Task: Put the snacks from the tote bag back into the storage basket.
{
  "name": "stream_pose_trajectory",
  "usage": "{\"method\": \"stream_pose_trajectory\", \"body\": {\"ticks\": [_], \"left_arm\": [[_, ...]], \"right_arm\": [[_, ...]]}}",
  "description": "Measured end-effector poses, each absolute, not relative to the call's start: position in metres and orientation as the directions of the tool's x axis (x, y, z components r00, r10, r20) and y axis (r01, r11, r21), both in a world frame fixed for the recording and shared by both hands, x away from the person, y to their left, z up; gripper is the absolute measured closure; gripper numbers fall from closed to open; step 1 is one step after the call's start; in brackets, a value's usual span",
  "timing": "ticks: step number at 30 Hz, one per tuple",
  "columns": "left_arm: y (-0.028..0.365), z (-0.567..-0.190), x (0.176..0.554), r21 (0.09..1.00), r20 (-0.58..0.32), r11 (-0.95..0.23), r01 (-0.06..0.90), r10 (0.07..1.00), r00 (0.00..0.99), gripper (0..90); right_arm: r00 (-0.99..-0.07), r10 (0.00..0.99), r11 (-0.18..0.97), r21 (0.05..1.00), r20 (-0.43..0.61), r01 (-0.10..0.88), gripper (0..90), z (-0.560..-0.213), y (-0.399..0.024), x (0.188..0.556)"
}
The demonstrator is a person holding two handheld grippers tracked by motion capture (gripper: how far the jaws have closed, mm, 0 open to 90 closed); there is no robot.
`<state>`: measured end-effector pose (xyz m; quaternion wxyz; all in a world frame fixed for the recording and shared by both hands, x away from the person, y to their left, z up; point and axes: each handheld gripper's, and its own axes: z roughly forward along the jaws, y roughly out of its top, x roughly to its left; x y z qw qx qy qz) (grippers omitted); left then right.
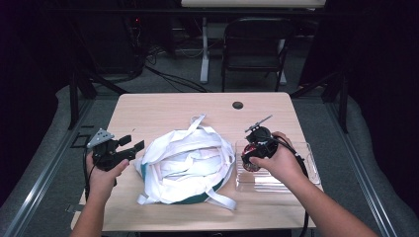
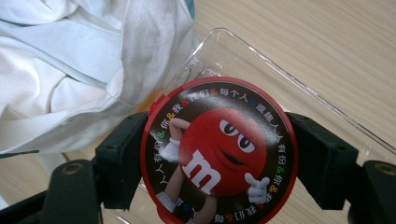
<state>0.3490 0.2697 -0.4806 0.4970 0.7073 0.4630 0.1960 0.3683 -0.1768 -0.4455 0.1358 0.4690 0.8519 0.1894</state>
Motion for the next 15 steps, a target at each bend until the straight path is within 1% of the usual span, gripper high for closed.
{"method": "stream_pose_trajectory", "body": {"ticks": [4, 15], "left_arm": [[0.270, -0.481, 0.349, 0.886, -0.184, -0.073, 0.458, 0.850, 0.493, 36.8], [0.269, -0.481, 0.349, 0.886, -0.183, -0.075, 0.458, 0.851, 0.493, 36.8]], "right_arm": [[-0.526, 0.848, 0.497, 0.443, -0.066, 0.746, 25.3, -0.450, -0.176, 0.368], [-0.522, 0.852, 0.477, 0.442, -0.022, 0.760, 25.2, -0.468, -0.178, 0.369]]}}
